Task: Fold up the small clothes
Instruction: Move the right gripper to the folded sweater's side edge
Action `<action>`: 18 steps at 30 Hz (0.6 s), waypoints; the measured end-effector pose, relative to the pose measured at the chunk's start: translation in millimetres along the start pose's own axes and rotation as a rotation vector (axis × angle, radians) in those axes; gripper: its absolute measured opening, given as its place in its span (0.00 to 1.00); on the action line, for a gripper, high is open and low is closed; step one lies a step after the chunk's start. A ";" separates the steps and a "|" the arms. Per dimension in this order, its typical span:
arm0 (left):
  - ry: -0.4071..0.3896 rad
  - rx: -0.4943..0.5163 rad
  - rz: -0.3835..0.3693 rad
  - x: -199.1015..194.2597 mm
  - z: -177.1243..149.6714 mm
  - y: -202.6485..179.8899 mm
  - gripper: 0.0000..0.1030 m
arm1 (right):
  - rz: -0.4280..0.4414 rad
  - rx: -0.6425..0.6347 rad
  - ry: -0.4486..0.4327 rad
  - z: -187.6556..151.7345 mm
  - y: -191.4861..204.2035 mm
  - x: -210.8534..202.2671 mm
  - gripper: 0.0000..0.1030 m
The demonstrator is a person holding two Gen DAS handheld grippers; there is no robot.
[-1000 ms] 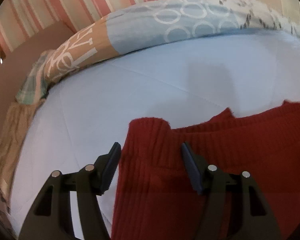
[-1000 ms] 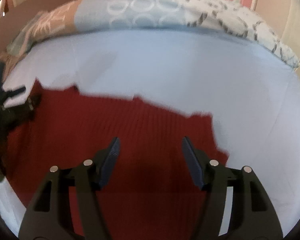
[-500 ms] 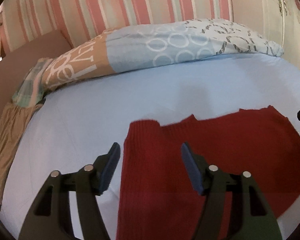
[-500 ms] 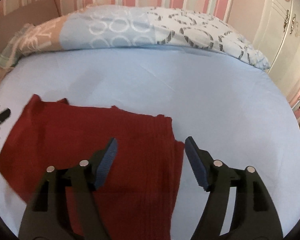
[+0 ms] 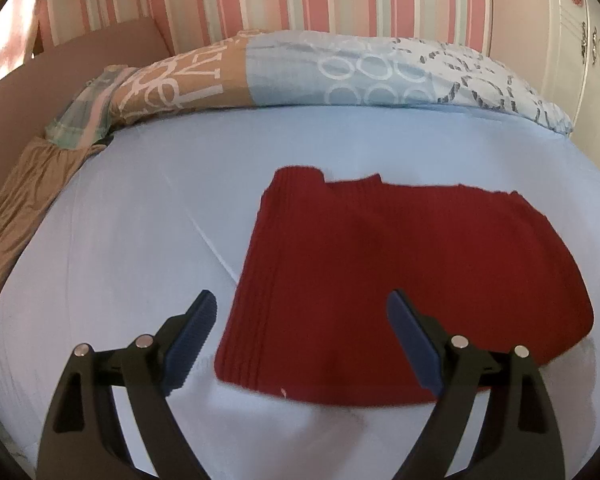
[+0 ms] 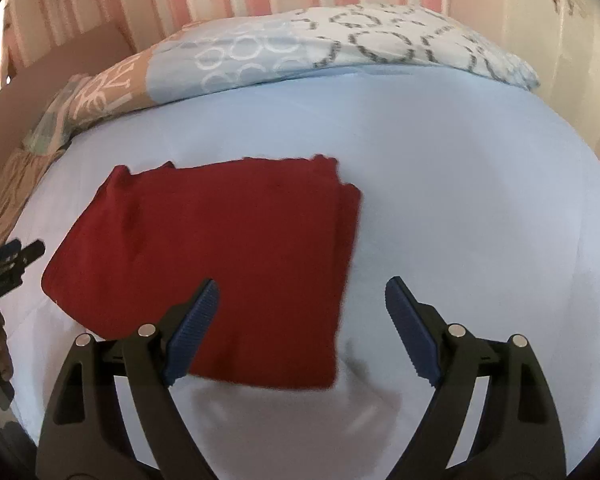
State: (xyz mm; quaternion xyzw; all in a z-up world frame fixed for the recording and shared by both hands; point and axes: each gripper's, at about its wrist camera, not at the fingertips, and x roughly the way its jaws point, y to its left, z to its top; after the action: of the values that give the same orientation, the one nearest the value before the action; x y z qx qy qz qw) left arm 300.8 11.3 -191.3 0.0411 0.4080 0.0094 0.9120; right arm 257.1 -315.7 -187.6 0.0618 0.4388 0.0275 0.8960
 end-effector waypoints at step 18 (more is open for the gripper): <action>0.027 0.010 -0.036 28.8 -14.9 -13.0 0.85 | 0.034 0.024 0.051 0.8 -22.7 55.7 0.72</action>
State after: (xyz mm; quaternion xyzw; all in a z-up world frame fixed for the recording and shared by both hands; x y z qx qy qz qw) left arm 308.7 0.8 -223.6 0.0380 0.4211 -0.0087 0.9062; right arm 291.8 -332.5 -233.8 0.0794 0.4608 0.0389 0.8831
